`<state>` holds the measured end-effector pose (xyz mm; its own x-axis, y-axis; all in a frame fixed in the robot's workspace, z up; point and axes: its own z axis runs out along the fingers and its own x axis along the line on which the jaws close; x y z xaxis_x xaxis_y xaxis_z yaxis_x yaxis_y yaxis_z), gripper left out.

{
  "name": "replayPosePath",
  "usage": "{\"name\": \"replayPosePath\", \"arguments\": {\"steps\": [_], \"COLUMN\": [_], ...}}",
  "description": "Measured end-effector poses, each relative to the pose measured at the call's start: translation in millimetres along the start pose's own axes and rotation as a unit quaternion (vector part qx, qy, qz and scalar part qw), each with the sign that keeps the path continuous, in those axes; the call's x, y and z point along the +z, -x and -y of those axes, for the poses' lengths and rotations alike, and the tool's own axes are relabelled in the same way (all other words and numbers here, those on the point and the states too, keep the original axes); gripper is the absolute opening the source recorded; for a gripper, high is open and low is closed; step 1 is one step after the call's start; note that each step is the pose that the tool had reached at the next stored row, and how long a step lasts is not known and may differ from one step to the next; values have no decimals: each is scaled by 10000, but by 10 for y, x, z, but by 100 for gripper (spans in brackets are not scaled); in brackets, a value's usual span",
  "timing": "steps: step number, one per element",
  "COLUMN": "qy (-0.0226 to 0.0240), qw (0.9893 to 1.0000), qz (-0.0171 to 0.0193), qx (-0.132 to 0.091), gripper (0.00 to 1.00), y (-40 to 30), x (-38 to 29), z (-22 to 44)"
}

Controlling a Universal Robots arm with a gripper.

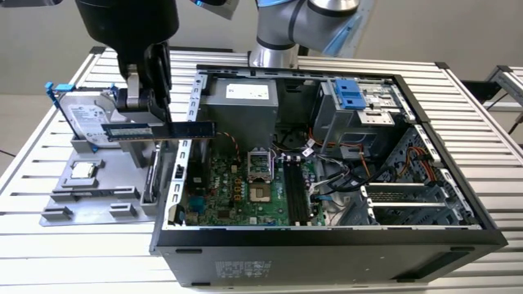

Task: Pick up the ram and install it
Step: 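Pick up the ram and move it above insertion slot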

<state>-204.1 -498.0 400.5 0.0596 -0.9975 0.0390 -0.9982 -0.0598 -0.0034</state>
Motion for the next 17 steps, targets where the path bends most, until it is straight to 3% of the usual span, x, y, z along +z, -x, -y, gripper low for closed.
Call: {"name": "replayPosePath", "arguments": {"steps": [17], "qy": [0], "qw": [10000], "qz": [0], "qx": [0], "gripper": [0], "y": [-9], "x": [1], "z": [147]}}
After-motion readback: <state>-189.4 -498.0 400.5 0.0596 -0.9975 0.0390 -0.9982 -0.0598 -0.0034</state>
